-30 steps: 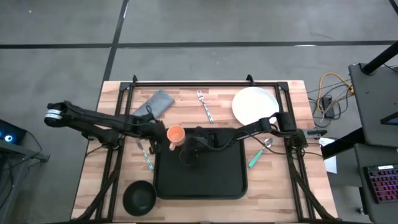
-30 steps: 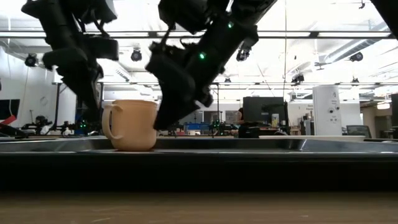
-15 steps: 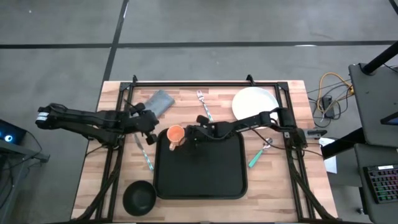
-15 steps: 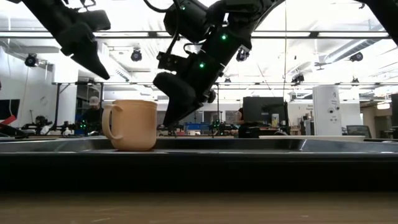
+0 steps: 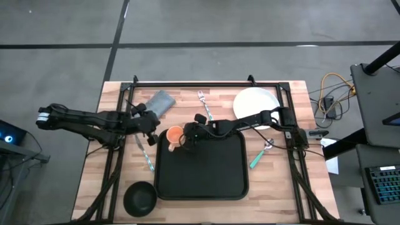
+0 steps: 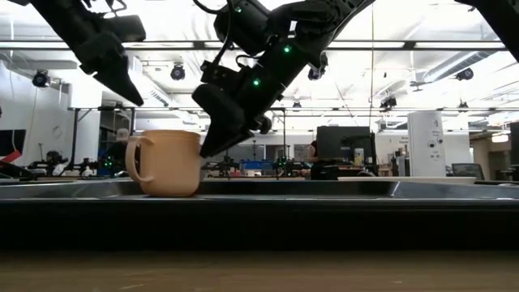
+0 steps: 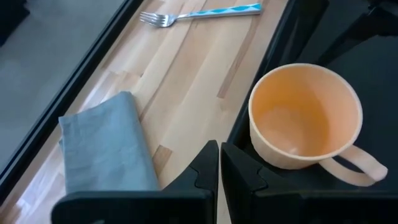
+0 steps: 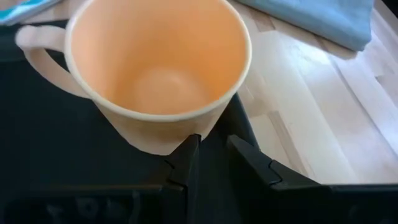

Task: Set up tray
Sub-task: Put the orange mug on the black tray, then put the white plate to the right of the orange mug on the black tray

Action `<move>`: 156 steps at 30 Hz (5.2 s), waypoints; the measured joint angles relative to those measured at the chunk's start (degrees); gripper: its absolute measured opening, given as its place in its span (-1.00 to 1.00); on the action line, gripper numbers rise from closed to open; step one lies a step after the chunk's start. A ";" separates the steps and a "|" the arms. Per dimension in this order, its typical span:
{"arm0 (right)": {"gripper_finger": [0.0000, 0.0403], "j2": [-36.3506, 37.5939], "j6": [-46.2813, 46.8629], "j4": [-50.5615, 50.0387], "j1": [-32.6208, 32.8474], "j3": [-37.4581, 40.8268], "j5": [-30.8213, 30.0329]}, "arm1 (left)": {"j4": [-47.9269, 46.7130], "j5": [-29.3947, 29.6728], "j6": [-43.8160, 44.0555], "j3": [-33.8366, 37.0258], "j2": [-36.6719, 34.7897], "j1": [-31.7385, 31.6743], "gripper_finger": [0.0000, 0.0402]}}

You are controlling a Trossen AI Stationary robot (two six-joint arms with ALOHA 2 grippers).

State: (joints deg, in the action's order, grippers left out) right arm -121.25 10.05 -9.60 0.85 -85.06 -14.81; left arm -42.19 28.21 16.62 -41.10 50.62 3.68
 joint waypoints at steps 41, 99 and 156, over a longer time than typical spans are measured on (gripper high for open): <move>-0.64 12.90 22.41 -37.48 3.88 2.57 -10.02 | 3.35 -6.35 1.74 -0.13 -0.89 1.64 -1.00; -0.68 56.96 67.65 -50.92 -20.75 48.70 -19.39 | 33.07 -4.24 -3.87 16.68 -10.96 23.67 -1.00; -0.51 37.64 7.91 -22.56 -18.13 48.43 8.76 | 33.09 -4.24 0.13 16.74 -10.72 23.67 -1.00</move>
State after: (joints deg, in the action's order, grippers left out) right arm -83.61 17.96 -32.16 -17.28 -36.62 -6.04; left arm -9.10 23.97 16.75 -24.36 39.90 27.35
